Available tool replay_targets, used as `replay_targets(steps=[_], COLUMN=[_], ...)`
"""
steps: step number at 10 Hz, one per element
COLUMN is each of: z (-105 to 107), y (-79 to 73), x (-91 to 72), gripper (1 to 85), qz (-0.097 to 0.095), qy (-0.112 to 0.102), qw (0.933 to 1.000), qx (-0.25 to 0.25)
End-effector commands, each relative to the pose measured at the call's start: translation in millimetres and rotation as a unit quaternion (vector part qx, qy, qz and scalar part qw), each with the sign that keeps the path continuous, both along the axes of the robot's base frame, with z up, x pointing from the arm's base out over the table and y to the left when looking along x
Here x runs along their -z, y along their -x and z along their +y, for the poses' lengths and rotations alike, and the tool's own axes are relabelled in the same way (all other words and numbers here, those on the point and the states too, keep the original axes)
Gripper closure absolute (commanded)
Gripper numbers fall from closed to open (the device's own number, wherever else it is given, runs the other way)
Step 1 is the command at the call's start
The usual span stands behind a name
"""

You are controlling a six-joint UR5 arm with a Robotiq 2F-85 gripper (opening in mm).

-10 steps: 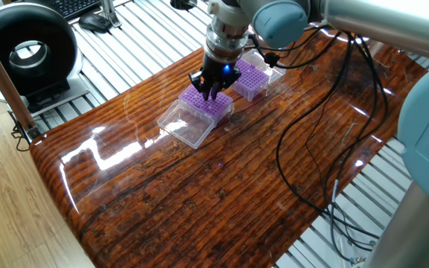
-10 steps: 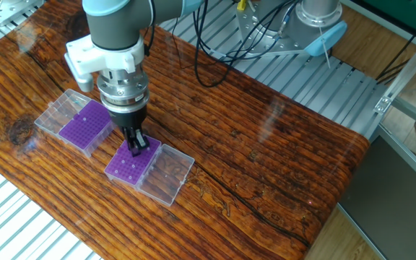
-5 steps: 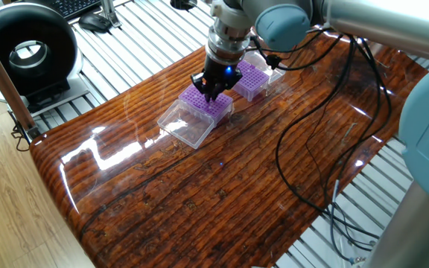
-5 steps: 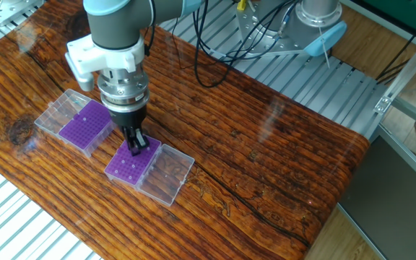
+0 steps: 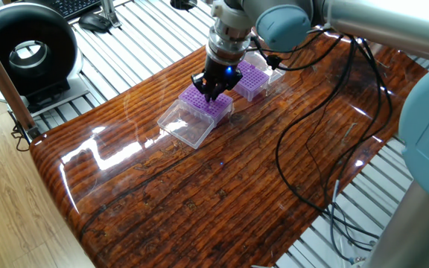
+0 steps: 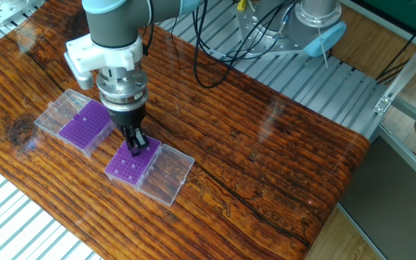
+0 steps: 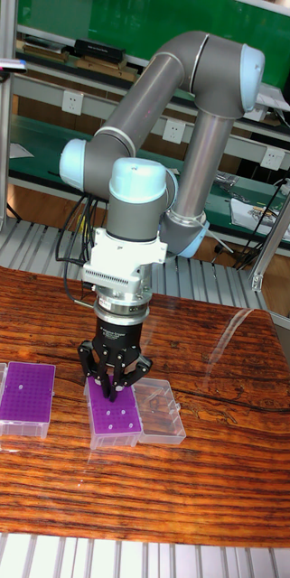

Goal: Transfer all small pipette tips from one holder to another

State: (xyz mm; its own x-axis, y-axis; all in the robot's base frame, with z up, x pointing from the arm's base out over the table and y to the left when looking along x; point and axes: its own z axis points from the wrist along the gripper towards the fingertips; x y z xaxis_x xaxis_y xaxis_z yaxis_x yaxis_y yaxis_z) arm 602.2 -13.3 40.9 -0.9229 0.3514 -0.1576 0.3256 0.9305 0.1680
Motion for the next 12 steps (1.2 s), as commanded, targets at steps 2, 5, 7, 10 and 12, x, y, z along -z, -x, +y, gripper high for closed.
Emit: replay_targets(steps=[2, 5, 7, 10, 12], z=[-6, -10, -12, -14, -16], y=[0.0, -1.5, -3.8, -4.1, -4.1], x=[-2.5, -1.0, 0.1, -1.0, -2.5], gripper=[76.0, 84.7, 84.7, 84.7, 84.7], qz=[-0.004, -0.005, -0.005, -0.002, 0.004], qy=[-0.014, -0.004, 0.009, 0.02, 0.028], qw=[0.9999, 0.9999, 0.9996, 0.9991, 0.9985], qx=[-0.001, 0.014, 0.027, 0.036, 0.047])
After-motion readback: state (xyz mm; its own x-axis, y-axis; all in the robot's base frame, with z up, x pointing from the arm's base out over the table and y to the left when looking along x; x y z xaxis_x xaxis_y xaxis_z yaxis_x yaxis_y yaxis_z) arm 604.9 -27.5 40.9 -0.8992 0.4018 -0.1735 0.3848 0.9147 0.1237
